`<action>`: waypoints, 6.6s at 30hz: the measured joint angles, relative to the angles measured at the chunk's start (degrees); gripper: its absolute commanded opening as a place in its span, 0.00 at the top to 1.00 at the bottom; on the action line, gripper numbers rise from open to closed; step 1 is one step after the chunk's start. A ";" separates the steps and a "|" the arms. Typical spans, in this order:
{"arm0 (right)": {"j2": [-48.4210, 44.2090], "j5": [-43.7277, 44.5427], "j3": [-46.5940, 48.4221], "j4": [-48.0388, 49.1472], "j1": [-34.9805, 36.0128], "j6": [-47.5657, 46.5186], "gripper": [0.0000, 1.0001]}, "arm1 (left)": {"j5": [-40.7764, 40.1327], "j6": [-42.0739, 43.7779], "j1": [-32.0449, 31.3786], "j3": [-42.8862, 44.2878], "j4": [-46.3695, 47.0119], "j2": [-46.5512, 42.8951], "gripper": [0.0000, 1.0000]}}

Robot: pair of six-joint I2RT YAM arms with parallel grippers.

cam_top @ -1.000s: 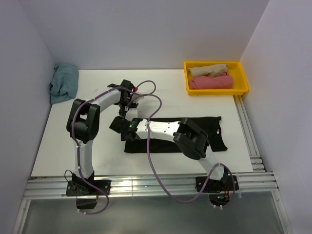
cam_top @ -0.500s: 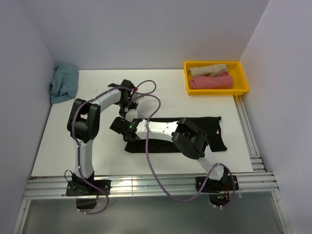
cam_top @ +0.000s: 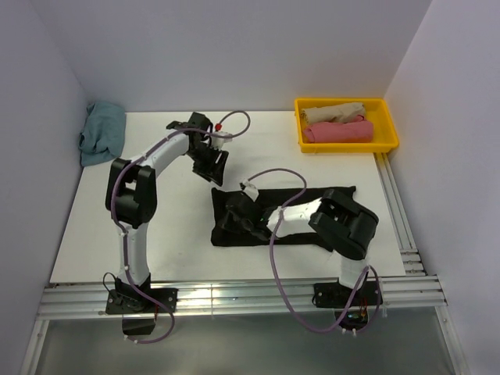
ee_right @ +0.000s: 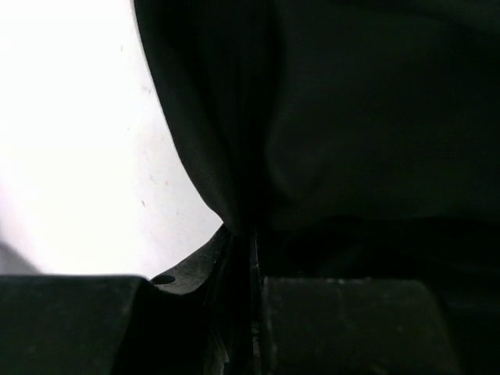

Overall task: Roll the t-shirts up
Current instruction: Roll the tshirt

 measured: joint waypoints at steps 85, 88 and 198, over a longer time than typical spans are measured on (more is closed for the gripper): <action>-7.76 4.11 4.81 -19.58 4.52 3.54 0.43 | 10.38 -8.22 2.12 -12.15 8.35 1.73 1.00; -7.72 3.21 3.48 -15.96 4.52 4.20 0.54 | 10.19 -8.22 2.03 -12.13 8.31 1.73 1.00; -3.72 -9.33 -16.70 23.30 -6.03 9.53 0.93 | 16.41 1.66 7.39 -2.32 0.42 -0.76 0.36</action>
